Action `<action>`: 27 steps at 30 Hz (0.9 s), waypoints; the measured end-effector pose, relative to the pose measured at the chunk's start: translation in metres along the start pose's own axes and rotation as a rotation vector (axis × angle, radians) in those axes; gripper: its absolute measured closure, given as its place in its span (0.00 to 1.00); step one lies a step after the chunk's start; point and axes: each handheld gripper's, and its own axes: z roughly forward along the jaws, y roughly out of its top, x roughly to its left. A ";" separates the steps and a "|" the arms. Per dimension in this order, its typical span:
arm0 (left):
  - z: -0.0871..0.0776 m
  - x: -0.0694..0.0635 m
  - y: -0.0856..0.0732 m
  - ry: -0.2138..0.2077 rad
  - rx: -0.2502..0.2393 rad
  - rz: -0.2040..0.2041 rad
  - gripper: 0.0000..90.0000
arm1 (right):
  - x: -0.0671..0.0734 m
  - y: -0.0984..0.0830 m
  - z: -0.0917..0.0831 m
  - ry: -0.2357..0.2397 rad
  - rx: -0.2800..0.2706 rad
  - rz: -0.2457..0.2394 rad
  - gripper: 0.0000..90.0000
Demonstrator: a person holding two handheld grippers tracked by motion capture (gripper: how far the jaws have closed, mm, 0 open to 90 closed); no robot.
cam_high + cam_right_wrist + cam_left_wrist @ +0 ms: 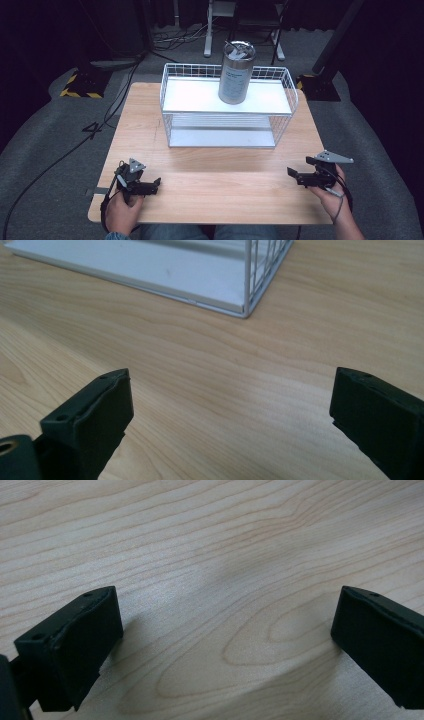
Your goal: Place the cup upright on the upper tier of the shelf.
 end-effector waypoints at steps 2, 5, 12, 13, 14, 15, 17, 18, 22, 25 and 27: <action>0.000 0.000 0.000 0.000 0.000 0.000 0.01 | -0.001 -0.006 0.002 -0.004 0.009 0.000 0.05; 0.000 0.000 0.000 0.000 0.000 0.000 0.01 | -0.002 -0.013 0.004 -0.010 0.021 0.006 0.05; 0.000 0.000 0.000 -0.003 0.002 -0.001 0.01 | 0.000 -0.027 0.010 -0.034 0.066 -0.013 0.05; 0.000 0.000 0.000 -0.001 0.001 -0.002 0.01 | -0.001 -0.028 0.010 -0.038 0.072 -0.017 0.05; 0.000 0.000 0.000 -0.001 0.001 -0.001 0.01 | -0.001 -0.030 0.011 -0.043 0.080 -0.028 0.05; 0.000 0.000 0.000 0.000 0.000 0.000 0.01 | -0.001 -0.030 0.011 -0.043 0.080 -0.028 0.05; 0.000 0.000 0.000 0.000 0.000 0.000 0.01 | 0.000 -0.031 0.012 -0.048 0.087 -0.033 0.06; 0.000 0.000 0.000 0.000 0.000 0.000 0.01 | 0.000 -0.031 0.012 -0.050 0.088 -0.036 0.06; 0.000 0.000 0.000 0.000 0.000 0.000 0.01 | 0.001 -0.032 0.013 -0.058 0.105 -0.053 0.08; 0.000 0.000 0.000 0.000 0.000 0.000 0.01 | 0.001 -0.033 0.015 -0.066 0.127 -0.059 0.10; 0.000 0.000 0.000 0.000 0.000 0.000 0.01 | 0.000 -0.033 0.016 -0.071 0.145 -0.062 0.13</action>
